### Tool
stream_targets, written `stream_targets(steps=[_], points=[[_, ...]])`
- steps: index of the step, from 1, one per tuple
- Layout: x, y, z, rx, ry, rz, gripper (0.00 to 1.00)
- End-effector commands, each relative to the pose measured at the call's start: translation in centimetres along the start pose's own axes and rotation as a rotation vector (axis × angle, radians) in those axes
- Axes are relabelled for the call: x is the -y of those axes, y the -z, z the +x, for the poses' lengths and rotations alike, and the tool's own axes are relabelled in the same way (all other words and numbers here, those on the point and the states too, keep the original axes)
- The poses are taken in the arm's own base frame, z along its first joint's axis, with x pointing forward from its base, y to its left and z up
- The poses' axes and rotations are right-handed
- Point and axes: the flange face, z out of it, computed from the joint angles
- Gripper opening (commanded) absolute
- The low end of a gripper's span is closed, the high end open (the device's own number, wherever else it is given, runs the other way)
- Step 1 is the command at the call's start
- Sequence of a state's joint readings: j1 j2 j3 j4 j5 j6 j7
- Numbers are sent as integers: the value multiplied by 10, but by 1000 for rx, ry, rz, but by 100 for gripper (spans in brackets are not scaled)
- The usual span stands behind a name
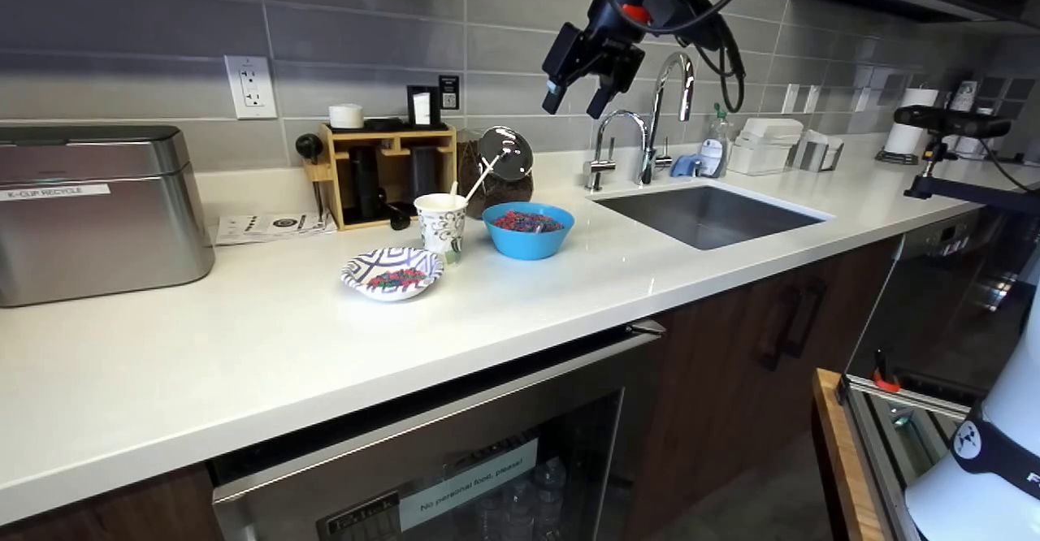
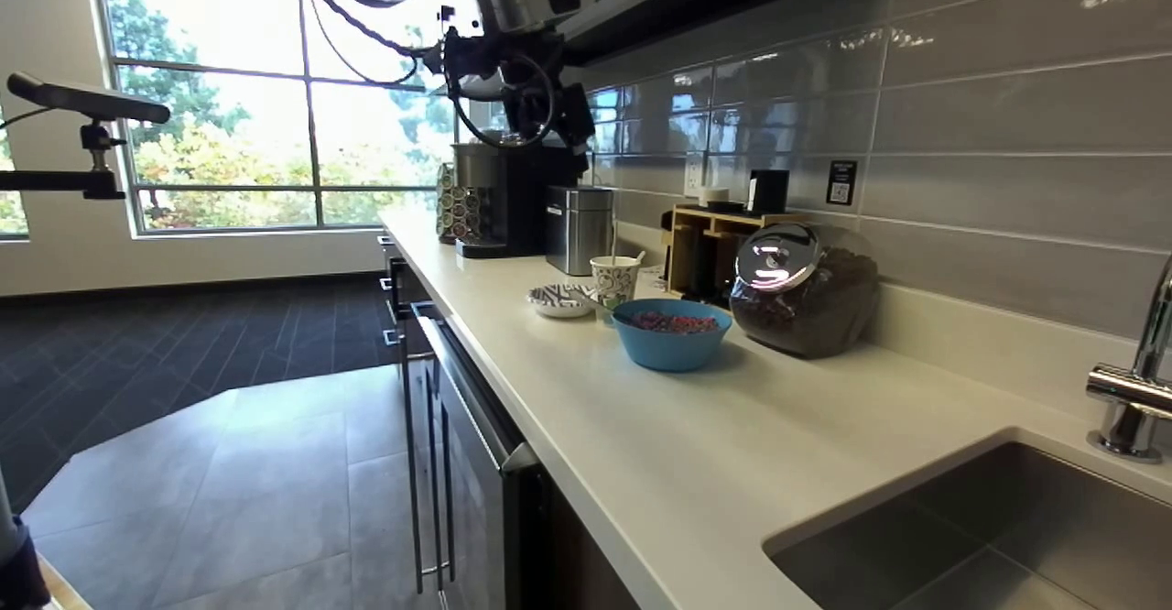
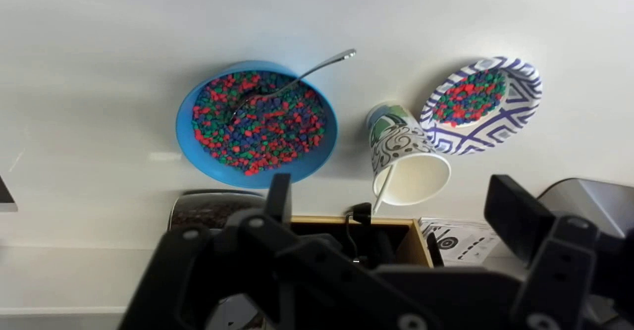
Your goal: Move the chopstick to the bowl
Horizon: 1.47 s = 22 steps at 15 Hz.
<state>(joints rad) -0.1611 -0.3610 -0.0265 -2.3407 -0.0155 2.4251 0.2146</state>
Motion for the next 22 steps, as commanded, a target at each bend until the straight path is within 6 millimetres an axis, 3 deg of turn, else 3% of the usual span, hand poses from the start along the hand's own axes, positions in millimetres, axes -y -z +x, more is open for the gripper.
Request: stream_targets(steps=[1,5,8,9,14,22], points=[[-2,-18,34,0,-25,45,100],[-14,-32,55,-54,40,133,100],[-20,-51,59,-48,68,218,100],[-21,-38,53,-54,49,167,100],[-21,-50,57,-45,65,198,100],[-40,-90,69,-84,356,249,100]])
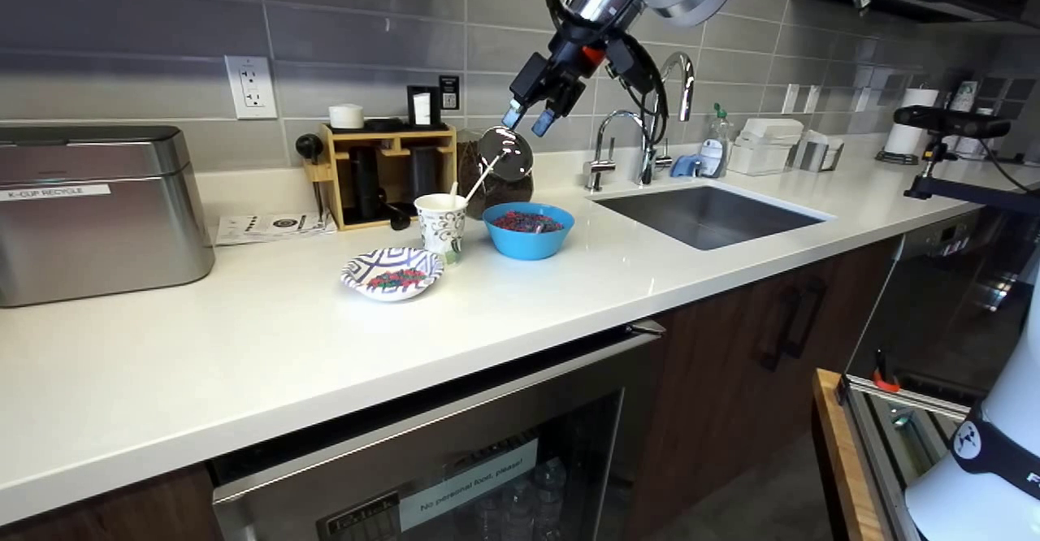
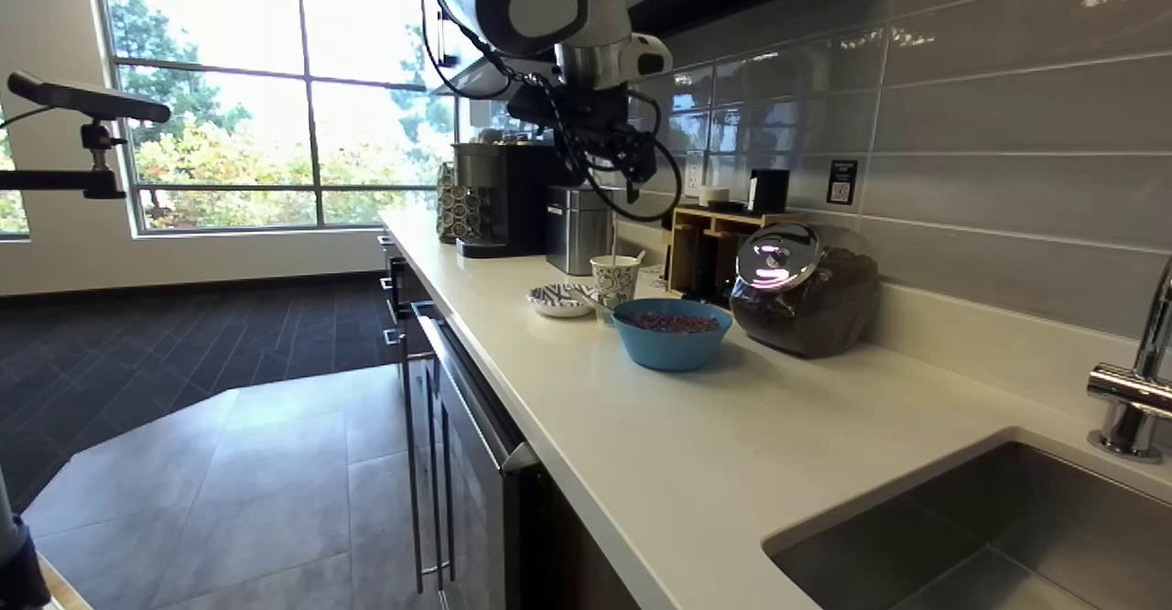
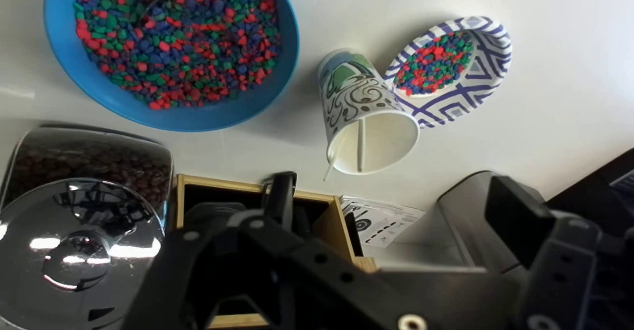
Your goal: Move the chopstick to the bowl
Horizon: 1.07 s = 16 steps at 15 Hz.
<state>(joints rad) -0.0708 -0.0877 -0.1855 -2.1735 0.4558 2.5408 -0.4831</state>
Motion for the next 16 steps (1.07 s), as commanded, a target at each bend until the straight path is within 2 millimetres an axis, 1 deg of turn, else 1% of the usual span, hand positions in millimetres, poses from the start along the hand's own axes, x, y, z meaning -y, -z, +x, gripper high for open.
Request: stream_targets(steps=[1,5,8,9,10,11,12,13,14,15,16], points=[[-17,-21,8,-17,151,6,100],[-19,-42,13,-29,288,49,100],[-16,-52,16,-68,360,94,100],[-16,-56,17,-75,375,105,94],[-17,-59,17,-80,391,110,93],[-18,-62,17,-80,398,117,89],[-20,-64,17,-78,403,116,93],[-23,-66,17,-73,408,113,94],[-24,-68,16,-69,410,113,87],[-26,-69,16,-69,415,114,84],[-28,-71,16,-67,416,116,72]])
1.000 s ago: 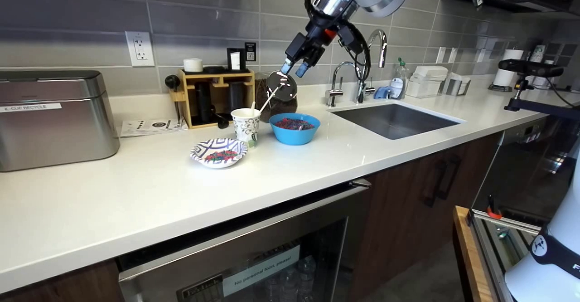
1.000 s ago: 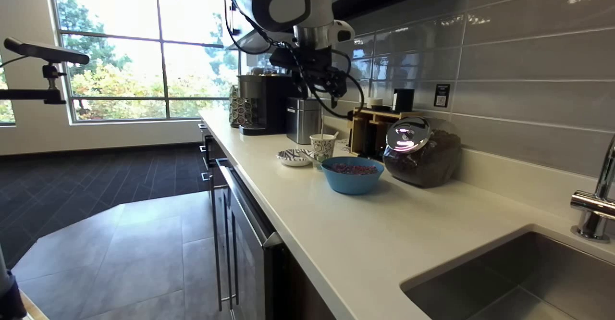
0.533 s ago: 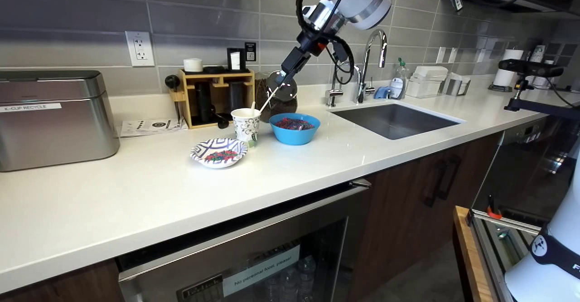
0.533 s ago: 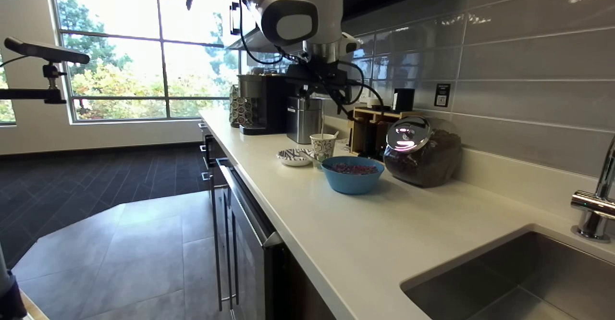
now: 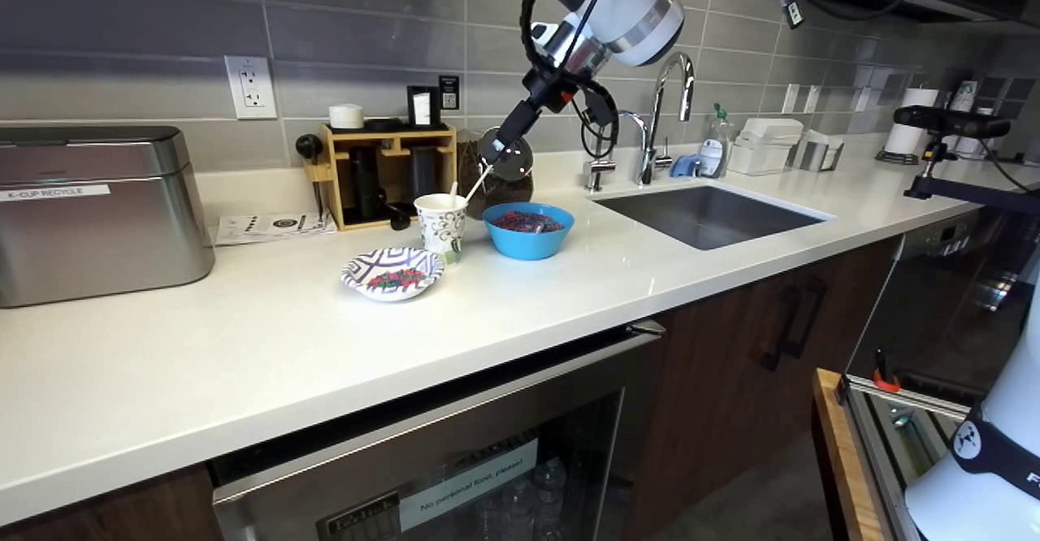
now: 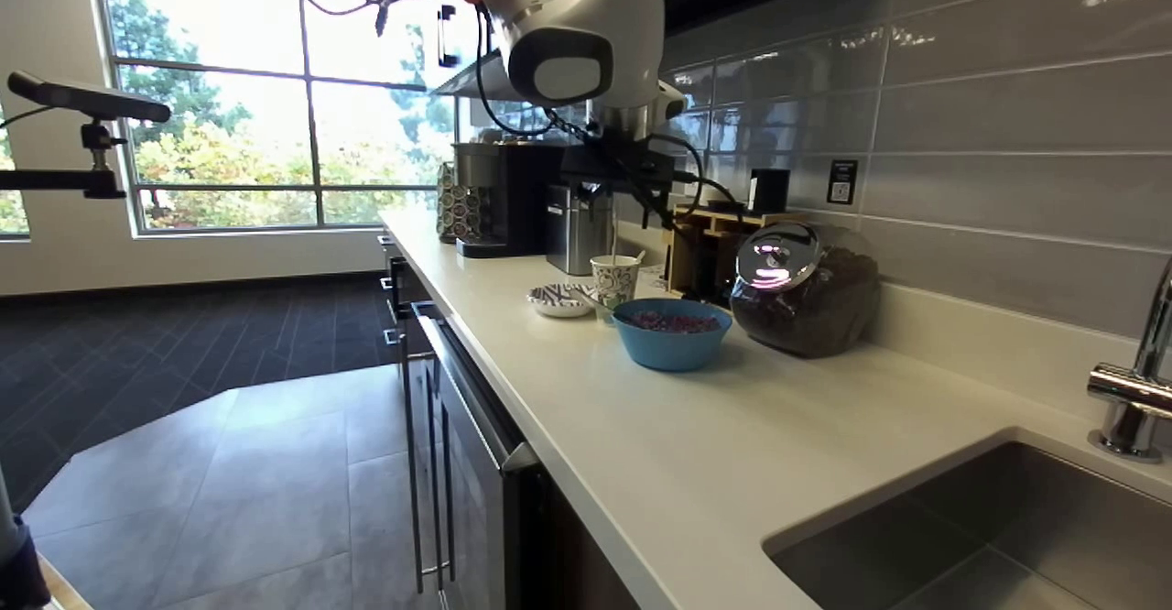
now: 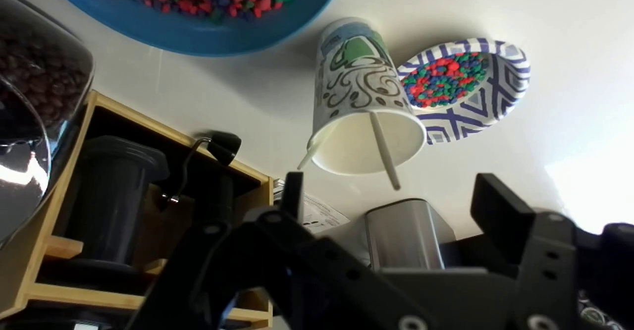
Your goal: Move the chopstick to the bowl
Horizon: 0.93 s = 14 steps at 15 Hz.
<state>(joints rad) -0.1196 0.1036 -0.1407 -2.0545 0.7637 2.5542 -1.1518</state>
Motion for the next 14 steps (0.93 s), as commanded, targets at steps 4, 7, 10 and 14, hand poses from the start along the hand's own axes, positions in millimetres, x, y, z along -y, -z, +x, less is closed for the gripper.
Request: stream_targets(steps=[4,7,10,14], points=[[-10,-11,-2,-4,22,27,37],[-9,-14,-2,-1,31,33,12],[-8,-15,-2,-6,34,37,0],[-6,-14,0,-13,43,45,2]])
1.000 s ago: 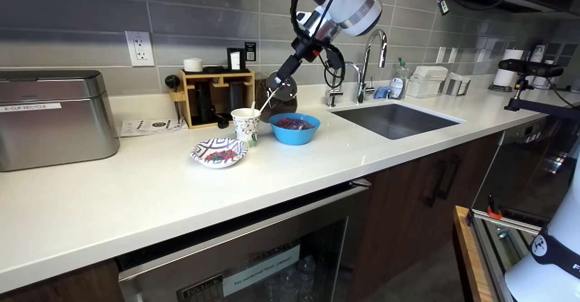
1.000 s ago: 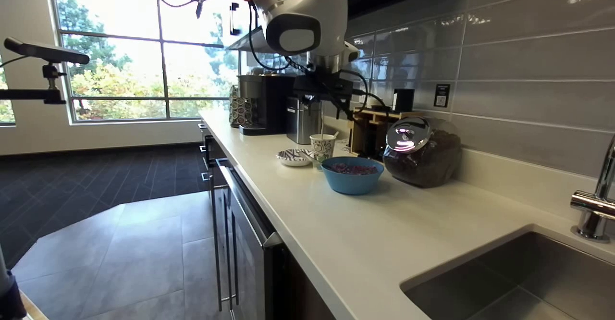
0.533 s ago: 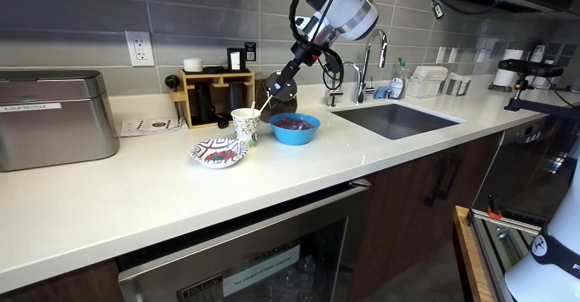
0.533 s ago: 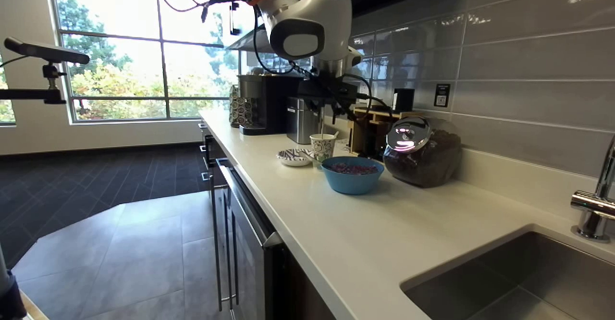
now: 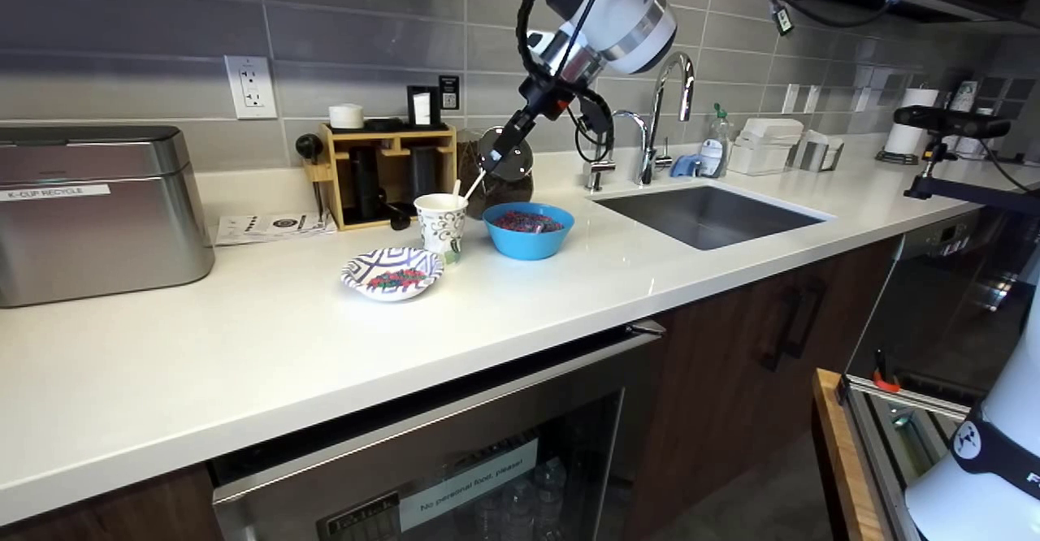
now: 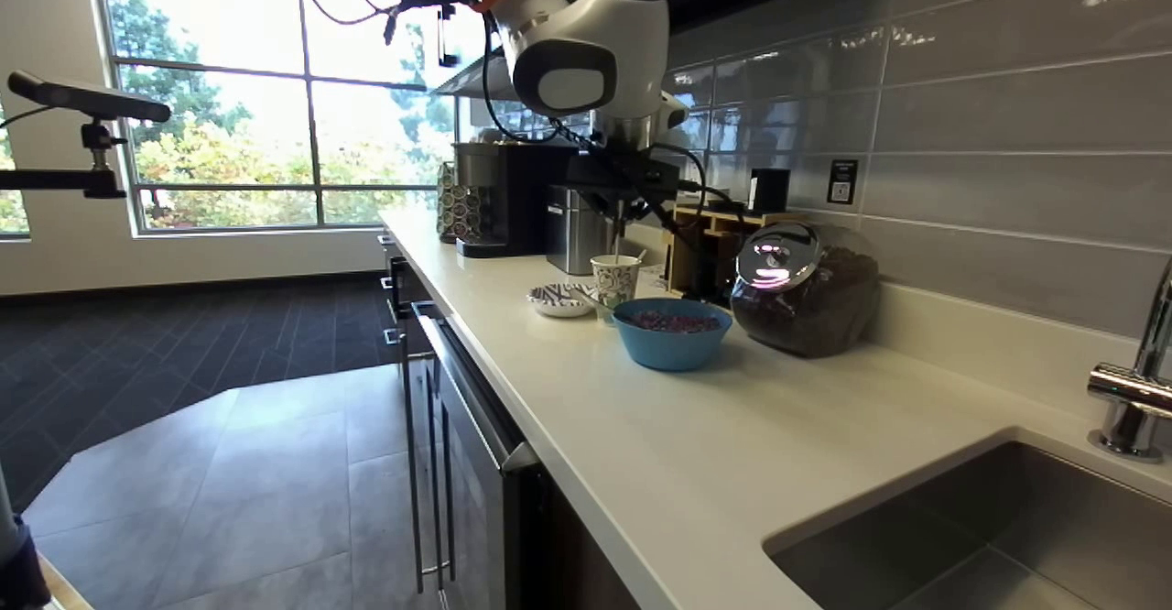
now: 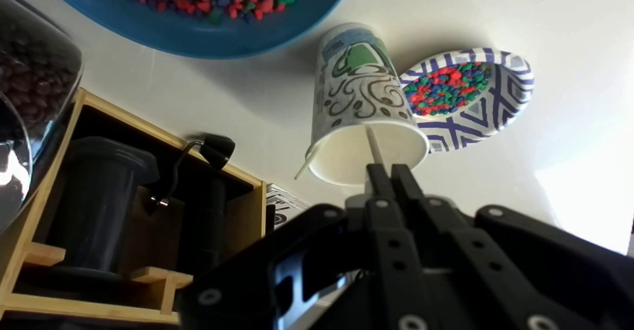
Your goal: Move the chopstick to the bowl
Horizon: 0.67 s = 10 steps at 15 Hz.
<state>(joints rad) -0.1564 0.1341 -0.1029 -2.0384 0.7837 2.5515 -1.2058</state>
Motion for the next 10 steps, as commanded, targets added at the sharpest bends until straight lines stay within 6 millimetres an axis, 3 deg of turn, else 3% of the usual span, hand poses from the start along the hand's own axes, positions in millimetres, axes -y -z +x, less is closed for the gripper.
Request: stream_targets(steps=[1,10], points=[[-2,-1,3,-19,12,30,2],[5,25,14,-27,-24,25,2]])
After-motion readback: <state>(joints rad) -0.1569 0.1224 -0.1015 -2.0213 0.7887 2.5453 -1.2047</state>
